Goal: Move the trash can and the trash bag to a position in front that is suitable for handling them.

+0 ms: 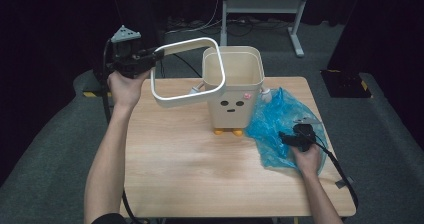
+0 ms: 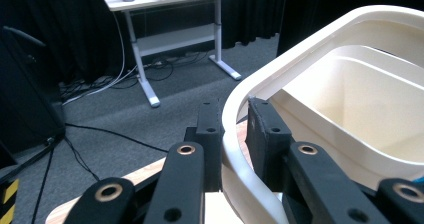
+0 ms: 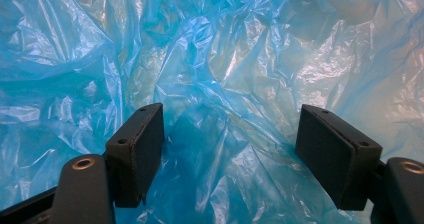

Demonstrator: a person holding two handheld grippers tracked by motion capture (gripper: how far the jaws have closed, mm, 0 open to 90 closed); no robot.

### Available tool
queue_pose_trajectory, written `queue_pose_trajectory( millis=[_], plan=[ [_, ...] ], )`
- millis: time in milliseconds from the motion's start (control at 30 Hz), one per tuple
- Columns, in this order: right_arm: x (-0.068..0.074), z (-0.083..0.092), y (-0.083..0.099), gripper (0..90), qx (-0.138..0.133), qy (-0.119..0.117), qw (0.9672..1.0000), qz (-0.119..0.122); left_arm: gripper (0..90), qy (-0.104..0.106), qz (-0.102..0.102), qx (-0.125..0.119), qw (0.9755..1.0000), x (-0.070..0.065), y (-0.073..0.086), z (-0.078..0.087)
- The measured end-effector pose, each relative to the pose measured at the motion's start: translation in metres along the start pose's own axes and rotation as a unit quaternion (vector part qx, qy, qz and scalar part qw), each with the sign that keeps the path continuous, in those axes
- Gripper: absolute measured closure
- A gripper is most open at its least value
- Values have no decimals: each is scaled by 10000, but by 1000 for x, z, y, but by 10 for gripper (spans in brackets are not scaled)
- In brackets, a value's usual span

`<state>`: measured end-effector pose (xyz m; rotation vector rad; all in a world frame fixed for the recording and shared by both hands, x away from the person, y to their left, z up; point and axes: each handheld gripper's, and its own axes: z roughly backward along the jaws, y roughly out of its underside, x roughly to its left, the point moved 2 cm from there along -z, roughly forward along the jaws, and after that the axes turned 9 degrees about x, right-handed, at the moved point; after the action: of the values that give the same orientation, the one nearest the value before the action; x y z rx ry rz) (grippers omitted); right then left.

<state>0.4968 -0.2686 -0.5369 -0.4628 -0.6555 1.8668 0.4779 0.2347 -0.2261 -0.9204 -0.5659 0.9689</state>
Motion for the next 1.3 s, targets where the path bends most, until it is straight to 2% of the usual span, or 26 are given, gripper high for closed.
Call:
queue_pose_trajectory(
  millis=[333,700,1033,1300],
  plan=[
    [0,0,0,275,1,-1,10000,-6,766,-11,98,-61,9999,5,8,5],
    [0,0,0,275,2,0,10000,-7,766,-82,80,-4,9999,8,19,15],
    [0,0,0,275,3,-2,10000,-12,766,-228,51,51,9997,11,31,22],
    [0,0,0,275,3,-2,10000,-13,766,-260,115,-3,9996,16,39,29]
  ],
)
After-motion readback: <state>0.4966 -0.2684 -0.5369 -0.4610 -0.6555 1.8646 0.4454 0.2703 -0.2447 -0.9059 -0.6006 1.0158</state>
